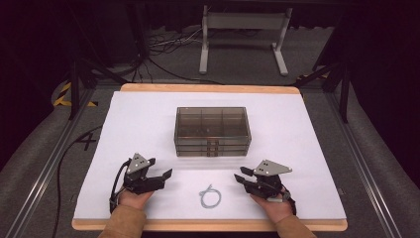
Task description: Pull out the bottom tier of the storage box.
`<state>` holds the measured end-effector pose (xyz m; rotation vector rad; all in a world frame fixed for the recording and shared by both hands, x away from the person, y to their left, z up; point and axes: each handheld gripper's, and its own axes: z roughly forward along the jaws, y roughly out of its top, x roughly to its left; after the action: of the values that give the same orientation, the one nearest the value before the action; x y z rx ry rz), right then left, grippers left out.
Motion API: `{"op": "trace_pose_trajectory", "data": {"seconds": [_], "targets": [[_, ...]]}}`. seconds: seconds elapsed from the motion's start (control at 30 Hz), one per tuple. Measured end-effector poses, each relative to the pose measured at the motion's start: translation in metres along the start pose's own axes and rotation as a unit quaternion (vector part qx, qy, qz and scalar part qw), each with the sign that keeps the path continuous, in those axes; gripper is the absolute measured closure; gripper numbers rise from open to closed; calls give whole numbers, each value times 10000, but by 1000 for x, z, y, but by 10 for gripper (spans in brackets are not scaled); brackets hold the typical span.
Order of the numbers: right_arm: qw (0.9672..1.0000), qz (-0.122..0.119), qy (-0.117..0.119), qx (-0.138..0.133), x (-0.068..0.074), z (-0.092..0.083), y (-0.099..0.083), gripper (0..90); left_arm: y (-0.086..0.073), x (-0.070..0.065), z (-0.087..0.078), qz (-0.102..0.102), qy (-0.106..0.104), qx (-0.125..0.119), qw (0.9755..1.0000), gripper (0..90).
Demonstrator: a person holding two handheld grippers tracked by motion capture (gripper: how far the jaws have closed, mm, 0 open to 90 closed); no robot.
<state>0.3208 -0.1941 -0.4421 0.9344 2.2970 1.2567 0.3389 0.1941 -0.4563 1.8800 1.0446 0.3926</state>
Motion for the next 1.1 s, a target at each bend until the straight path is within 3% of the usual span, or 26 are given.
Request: {"op": "trace_pose_trajectory", "data": {"seconds": [0.4,0.73,0.87,1.0,1.1], "targets": [[9993,-345,-86,129,13,10,1,625,0,0,0,16,-1,-11,10000,230],[9984,-328,-303,359,15,15,3,610,0,-2,1,72,21,36,10000,231],[9982,-305,-387,341,15,15,3,612,2,-2,4,9,28,55,10000,232],[9980,-336,-452,300,16,15,3,614,4,-5,7,137,60,150,9998,240],[9980,-341,-470,256,16,15,4,615,5,-5,8,124,50,161,9998,243]]}}
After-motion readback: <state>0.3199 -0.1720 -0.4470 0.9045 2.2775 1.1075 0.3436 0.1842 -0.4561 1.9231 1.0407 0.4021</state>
